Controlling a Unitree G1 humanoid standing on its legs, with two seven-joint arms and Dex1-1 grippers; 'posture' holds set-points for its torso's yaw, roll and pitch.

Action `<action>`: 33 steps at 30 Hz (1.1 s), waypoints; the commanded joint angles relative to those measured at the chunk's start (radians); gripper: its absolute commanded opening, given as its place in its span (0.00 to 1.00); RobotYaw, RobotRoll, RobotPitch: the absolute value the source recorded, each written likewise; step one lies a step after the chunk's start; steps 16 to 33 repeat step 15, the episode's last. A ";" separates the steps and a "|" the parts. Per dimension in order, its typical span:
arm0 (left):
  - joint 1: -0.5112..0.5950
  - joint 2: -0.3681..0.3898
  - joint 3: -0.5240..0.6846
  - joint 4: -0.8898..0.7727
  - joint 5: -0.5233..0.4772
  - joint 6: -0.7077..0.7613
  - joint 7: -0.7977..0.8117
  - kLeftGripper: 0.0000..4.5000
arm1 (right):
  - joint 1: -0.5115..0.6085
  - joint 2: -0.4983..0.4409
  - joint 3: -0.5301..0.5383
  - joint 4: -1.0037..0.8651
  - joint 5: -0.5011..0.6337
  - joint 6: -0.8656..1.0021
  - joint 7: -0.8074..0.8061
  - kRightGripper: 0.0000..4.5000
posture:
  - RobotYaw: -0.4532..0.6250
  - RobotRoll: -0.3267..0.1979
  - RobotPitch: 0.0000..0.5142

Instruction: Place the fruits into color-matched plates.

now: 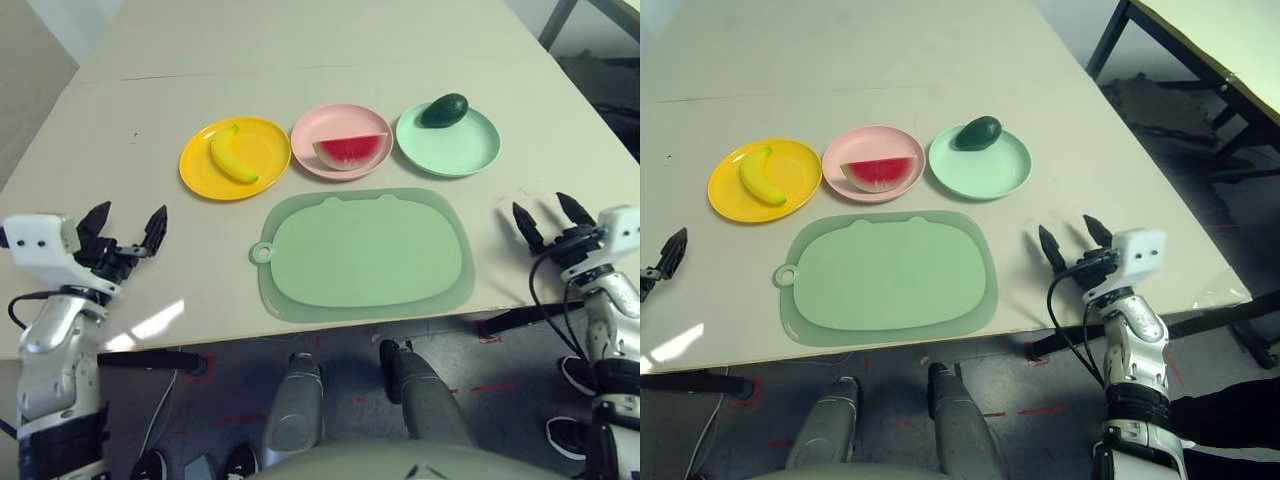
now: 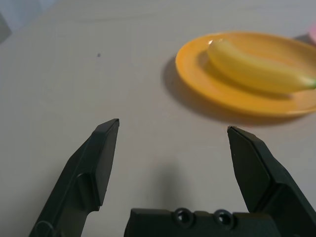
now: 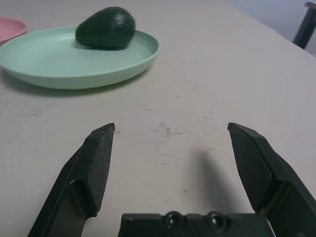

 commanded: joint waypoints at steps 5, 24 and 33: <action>-0.013 -0.007 -0.014 0.073 0.019 -0.001 -0.008 0.99 | -0.019 -0.007 -0.005 -0.011 0.031 0.016 0.029 1.00 | 0.48 0.62 0.54; -0.015 -0.022 -0.034 0.088 0.043 -0.006 0.000 0.99 | -0.096 -0.035 0.000 0.106 0.019 -0.012 0.121 1.00 | 0.48 0.62 0.51; -0.015 -0.022 -0.034 0.088 0.043 -0.006 0.000 0.99 | -0.096 -0.035 0.000 0.106 0.019 -0.012 0.121 1.00 | 0.48 0.62 0.51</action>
